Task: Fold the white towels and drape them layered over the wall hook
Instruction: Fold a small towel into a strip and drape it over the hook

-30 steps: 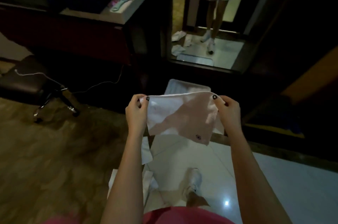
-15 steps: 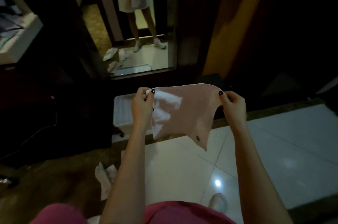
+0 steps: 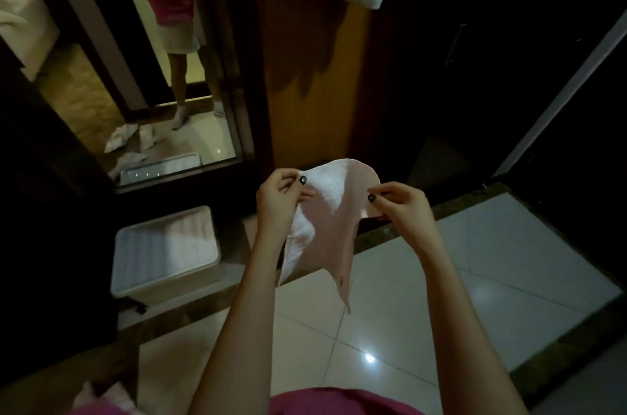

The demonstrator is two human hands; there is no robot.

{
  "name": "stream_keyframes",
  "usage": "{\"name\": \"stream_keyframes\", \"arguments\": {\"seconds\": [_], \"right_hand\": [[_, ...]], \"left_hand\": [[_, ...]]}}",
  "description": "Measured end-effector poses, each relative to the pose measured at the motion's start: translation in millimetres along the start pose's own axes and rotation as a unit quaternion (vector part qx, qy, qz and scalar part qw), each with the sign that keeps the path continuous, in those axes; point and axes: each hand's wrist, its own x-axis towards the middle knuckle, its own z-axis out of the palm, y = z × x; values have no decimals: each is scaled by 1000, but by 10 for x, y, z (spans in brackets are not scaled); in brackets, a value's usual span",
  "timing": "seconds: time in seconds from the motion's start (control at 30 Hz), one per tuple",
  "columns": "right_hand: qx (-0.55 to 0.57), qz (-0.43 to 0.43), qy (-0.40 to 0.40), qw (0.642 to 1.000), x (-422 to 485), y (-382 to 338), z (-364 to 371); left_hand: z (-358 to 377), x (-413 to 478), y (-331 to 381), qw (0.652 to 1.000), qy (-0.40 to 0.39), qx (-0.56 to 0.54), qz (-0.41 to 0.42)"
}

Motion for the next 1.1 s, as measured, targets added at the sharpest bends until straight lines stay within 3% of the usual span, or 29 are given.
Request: {"name": "stream_keyframes", "arguments": {"seconds": [0.17, 0.5, 0.83, 1.1], "right_hand": [[-7, 14, -113, 993, 294, 95, -439], [16, -79, 55, 995, 762, 145, -710], [87, -72, 29, 993, 1450, 111, -692], [98, -82, 83, 988, 2090, -29, -611]], "left_hand": [[740, 105, 45, 998, -61, 16, 6], [1473, 380, 167, 985, -161, -54, -25], [1725, 1062, 180, 979, -197, -49, 6], [1863, 1744, 248, 963, -256, -79, 8]]}}
